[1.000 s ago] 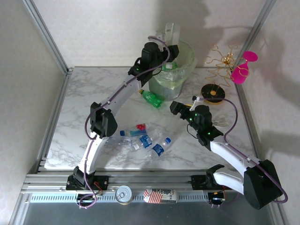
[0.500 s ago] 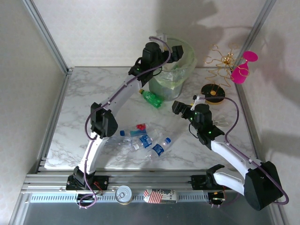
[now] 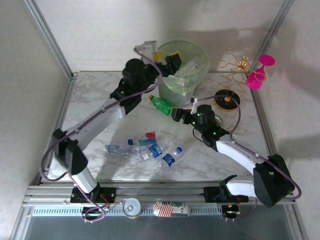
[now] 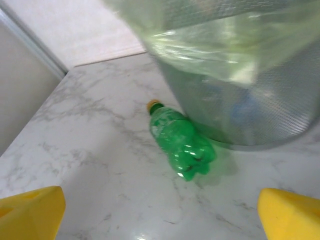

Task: Put the plastic bottles in the bin

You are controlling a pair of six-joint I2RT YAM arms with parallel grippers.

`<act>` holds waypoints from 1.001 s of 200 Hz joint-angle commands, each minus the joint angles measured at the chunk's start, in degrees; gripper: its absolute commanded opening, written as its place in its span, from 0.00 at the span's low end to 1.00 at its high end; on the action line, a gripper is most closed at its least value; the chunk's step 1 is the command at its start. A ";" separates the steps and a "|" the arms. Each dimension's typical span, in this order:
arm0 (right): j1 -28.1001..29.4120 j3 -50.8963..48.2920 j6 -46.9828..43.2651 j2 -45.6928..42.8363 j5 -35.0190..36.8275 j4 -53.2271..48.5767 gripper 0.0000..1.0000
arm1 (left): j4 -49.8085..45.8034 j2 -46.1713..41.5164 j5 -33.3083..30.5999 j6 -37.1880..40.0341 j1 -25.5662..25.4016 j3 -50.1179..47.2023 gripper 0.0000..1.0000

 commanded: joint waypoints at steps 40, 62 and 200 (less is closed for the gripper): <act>7.43 15.53 -11.95 16.74 0.15 -4.79 0.99 | 9.99 -18.44 -23.39 -0.45 0.86 -30.18 1.00; 10.09 23.27 -17.62 23.76 4.53 -10.57 0.99 | 7.98 -24.23 -27.74 -4.30 2.52 -40.28 1.00; 12.17 46.66 -44.26 51.12 34.00 -17.17 0.99 | 5.21 -40.62 -30.45 -27.57 15.00 -69.75 1.00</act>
